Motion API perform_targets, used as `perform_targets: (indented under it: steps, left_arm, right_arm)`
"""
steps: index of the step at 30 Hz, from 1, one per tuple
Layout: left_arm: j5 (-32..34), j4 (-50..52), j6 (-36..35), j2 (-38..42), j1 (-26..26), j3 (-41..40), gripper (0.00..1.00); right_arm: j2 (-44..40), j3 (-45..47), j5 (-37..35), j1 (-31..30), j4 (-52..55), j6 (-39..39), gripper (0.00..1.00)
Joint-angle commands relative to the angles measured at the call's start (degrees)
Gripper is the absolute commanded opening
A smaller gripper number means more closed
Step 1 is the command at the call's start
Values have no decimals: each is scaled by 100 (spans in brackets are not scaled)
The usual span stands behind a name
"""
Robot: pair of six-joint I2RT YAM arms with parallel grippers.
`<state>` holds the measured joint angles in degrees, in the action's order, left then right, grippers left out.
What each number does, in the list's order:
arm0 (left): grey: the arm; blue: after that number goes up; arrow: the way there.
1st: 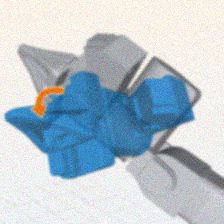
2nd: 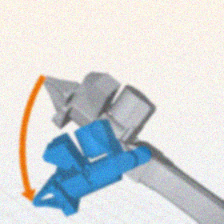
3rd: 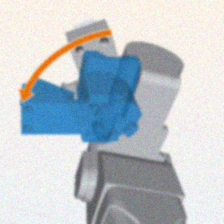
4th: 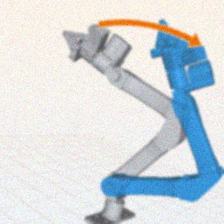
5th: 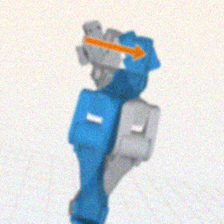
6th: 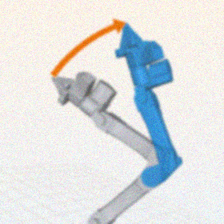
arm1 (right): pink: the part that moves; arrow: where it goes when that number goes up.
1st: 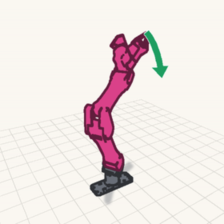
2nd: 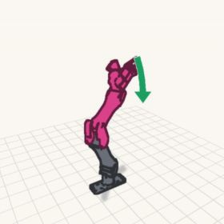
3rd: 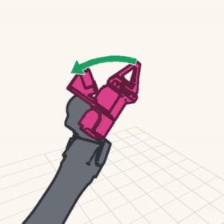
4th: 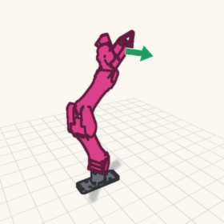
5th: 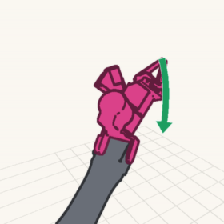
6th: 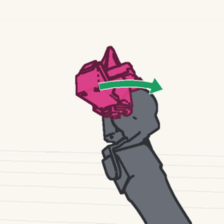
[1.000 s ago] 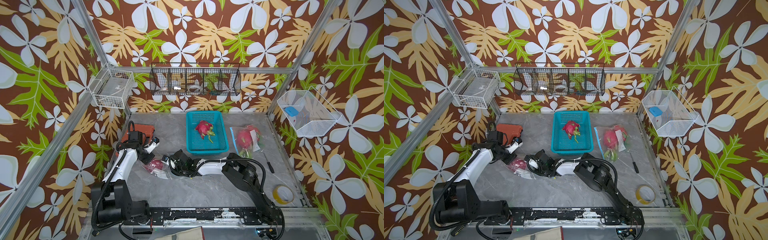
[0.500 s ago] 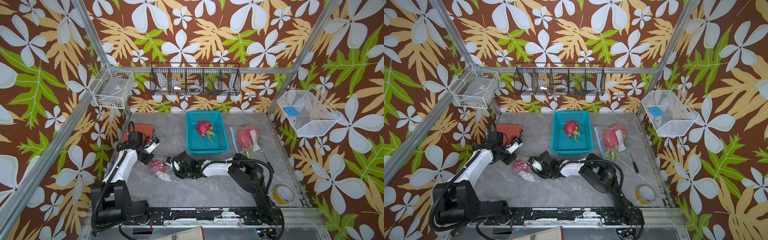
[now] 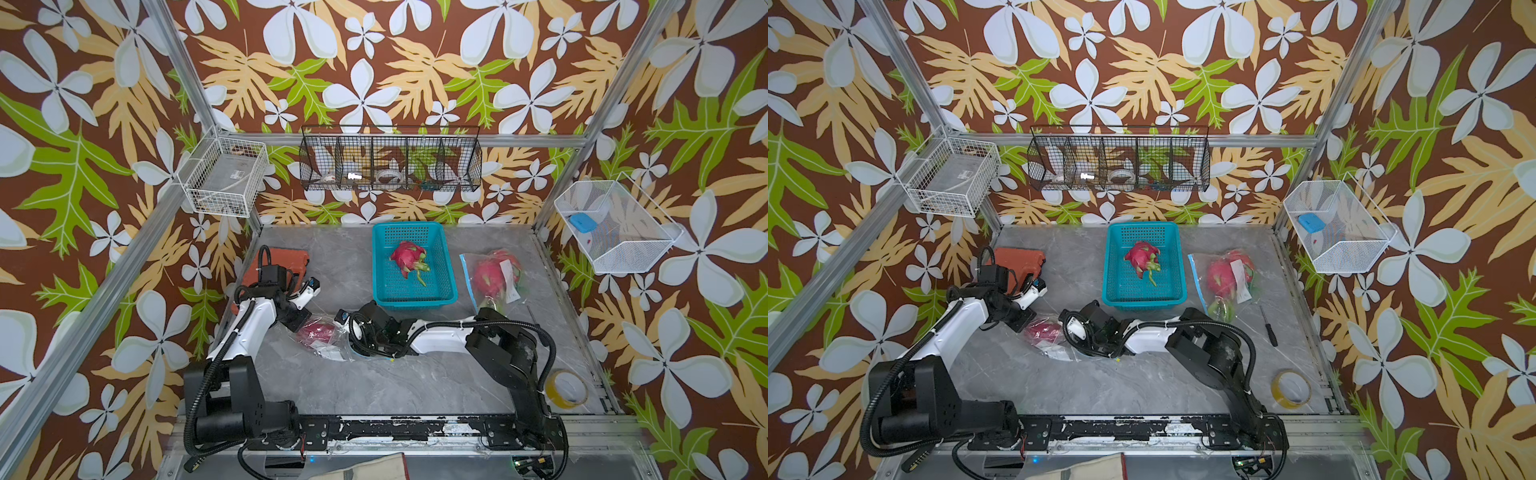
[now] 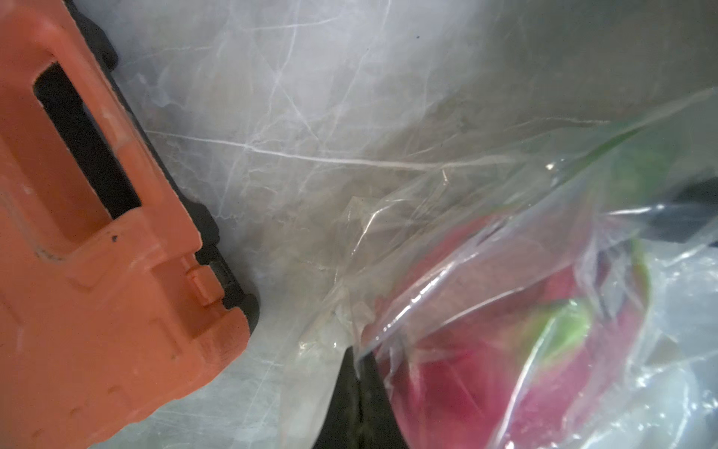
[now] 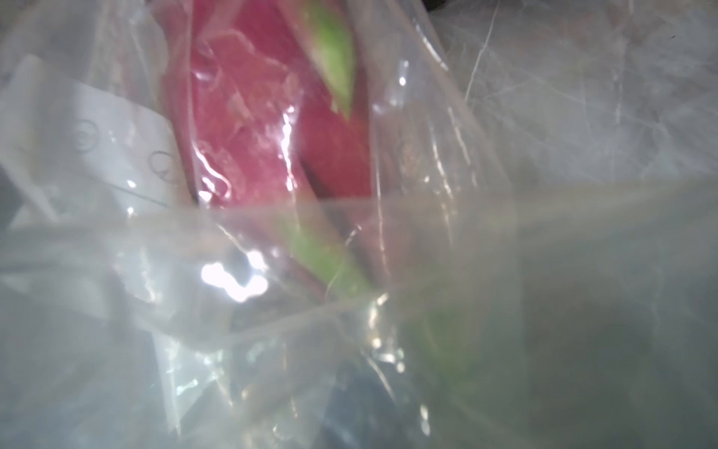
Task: Open the zip-top bag and take out the dragon fruit
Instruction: Pick up the dragon fruit from the zipper food storage bag.
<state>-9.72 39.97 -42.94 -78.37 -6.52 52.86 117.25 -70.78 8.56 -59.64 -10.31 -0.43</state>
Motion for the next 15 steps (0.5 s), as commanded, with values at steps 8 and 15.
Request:
perform_targets:
  steps: [8,15]
  left_arm:
    - [976,-813,-308,205,2,-182,0]
    - [1347,-1139,-514,283,4,-405,0]
  right_arm:
    - [-536,596,-8,-105,-53,206,0]
    - [-1109,1084,-18,-112,-43,315,0]
